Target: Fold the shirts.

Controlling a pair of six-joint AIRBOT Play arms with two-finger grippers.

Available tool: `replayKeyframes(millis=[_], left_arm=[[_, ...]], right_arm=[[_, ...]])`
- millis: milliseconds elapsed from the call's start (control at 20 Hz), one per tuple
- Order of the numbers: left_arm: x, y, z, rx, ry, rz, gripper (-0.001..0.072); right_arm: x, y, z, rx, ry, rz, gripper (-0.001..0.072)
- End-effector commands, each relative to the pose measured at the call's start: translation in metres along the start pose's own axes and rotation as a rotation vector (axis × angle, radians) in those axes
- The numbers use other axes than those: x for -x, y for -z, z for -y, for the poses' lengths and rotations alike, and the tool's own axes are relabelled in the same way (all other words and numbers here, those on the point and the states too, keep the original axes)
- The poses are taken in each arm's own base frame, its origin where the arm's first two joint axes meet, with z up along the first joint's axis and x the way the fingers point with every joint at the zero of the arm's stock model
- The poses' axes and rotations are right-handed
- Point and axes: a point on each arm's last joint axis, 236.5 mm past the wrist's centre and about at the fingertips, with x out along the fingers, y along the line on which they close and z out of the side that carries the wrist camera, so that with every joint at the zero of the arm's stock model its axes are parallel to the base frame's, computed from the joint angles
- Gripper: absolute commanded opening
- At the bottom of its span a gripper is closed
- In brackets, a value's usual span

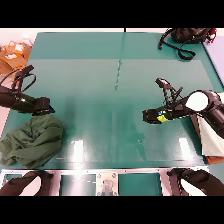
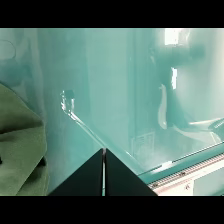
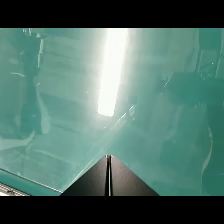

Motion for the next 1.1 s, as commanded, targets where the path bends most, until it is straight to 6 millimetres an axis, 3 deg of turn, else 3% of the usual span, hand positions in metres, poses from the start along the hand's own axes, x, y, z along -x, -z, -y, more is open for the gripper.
replayKeyframes(millis=[0,450,500,800,850,900,950,1050], left_arm=[[0.0,0.0,0.0,-0.001,0.0,0.0,0.0025],[0.0,0.0,0.0,0.0,0.0,0.0,0.0025],[0.0,0.0,0.0,-0.001,0.0,0.002,0.0024],[0.004,-0.044,-0.007,-0.001,-0.032,0.188,0.0027],[0.006,-0.05,-0.02,-0.012,-0.085,0.212,0.0195],[0.009,-0.051,-0.043,-0.034,-0.188,0.214,0.0649],[0.016,-0.046,-0.075,-0.058,-0.329,0.191,0.0697],[0.025,-0.017,-0.125,-0.031,-0.538,0.077,0.0697]], right_arm=[[0.0,0.0,0.0,0.0,0.0,0.0,0.0019],[0.0,0.0,0.0,0.001,0.0,0.0,0.0019],[0.0,-0.008,-0.001,0.002,-0.004,0.036,0.0019],[0.001,-0.022,-0.004,0.002,-0.015,0.096,0.0019],[0.001,-0.022,-0.004,0.002,-0.015,0.096,0.0019],[0.001,-0.025,-0.004,0.002,-0.016,0.105,0.0019],[0.002,-0.03,-0.005,0.002,-0.02,0.127,0.0019],[0.002,-0.033,-0.006,0.002,-0.023,0.142,0.002]])
